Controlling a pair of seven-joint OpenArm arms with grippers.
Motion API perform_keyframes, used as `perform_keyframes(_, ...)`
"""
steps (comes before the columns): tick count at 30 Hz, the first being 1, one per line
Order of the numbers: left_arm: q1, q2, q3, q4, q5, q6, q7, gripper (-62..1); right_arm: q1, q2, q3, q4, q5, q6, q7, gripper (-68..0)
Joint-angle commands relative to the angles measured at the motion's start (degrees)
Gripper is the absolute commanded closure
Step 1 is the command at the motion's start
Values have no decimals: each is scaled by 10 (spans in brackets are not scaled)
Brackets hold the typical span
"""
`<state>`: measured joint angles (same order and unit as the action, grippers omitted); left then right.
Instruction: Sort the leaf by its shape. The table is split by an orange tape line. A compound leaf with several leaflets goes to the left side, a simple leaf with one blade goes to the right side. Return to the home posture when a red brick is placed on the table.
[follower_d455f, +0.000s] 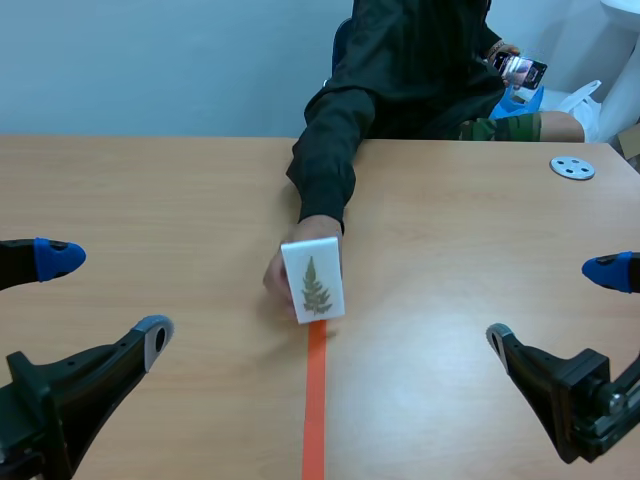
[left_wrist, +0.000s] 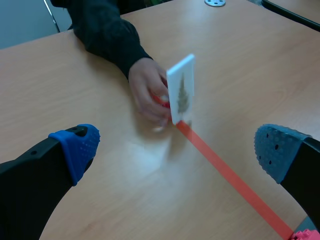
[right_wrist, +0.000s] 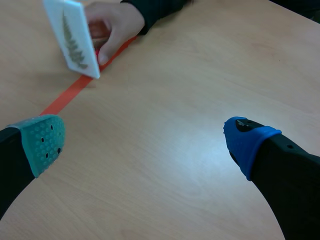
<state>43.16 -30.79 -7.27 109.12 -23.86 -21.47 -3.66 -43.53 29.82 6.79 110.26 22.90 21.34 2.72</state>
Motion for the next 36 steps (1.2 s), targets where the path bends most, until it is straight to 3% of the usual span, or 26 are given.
perform_keyframes(1,-2,5,2,4,-4,-1,-8,-623,7,0,2,2,4,-4,6,-679)
perform_keyframes(26,-2,4,2,4,-4,-1,-8,-623,9,0,2,2,4,-3,-3,-679)
perform_keyframes(36,-2,5,2,4,-4,-1,-8,-623,83,0,-40,-48,4,15,-15,-679)
